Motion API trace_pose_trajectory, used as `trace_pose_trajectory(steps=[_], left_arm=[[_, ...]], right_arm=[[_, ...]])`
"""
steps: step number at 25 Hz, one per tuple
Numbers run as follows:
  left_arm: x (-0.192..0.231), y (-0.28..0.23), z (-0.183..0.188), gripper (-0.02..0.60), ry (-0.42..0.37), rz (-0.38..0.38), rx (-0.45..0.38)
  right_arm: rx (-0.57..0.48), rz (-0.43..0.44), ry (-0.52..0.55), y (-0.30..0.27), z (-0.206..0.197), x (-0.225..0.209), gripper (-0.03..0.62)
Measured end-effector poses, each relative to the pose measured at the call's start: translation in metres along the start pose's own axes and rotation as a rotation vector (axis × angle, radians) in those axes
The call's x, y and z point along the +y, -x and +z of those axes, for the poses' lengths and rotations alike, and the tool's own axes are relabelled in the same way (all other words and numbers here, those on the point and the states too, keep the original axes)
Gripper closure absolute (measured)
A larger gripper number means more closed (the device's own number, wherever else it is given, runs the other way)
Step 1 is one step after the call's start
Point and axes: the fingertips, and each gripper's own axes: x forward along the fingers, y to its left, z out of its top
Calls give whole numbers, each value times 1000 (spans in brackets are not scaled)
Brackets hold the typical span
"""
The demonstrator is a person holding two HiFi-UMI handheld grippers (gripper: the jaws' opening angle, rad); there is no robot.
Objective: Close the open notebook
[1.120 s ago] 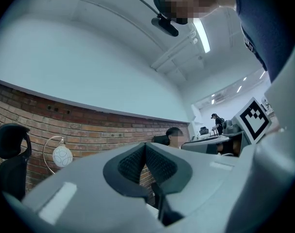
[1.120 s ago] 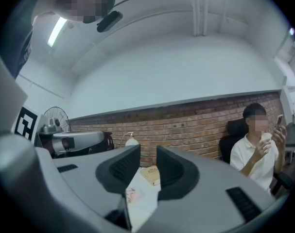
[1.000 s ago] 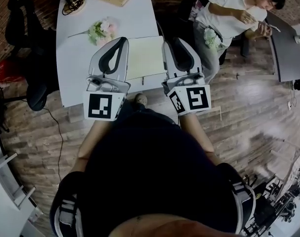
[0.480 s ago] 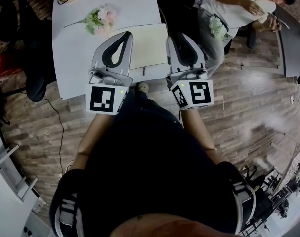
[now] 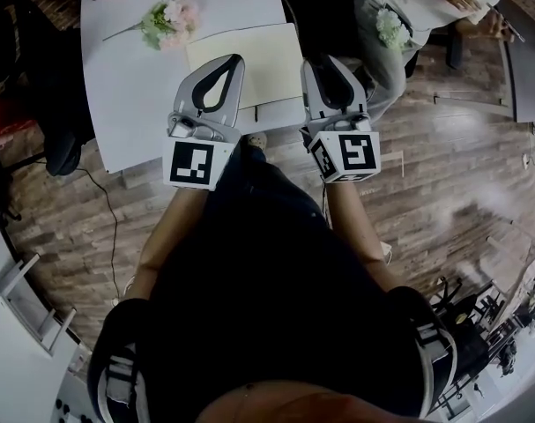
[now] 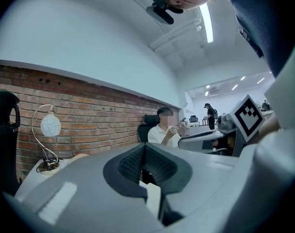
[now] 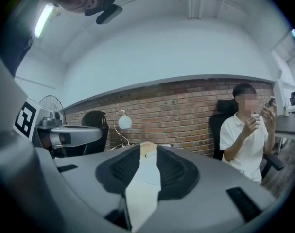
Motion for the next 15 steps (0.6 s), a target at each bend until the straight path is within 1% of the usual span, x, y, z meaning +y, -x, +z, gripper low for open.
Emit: trace_pose_trajectory(steps=[5,8,11,15], left_arm=[[0,-7,-26,575,-9,-15,58],[-1,-10,-38,574,-19,-35,63],[-5,-13,-48,575,-35,-57,64],[-8,-14,-62,574,-46,-72,95]], right_arm=[[48,-6,0,0,-22,-5,523],[82,-10,20,-1,-37,-7,523],[123,-8,18,-1,-55,-8,521],[160,6,11,-2,-75,-7,520]])
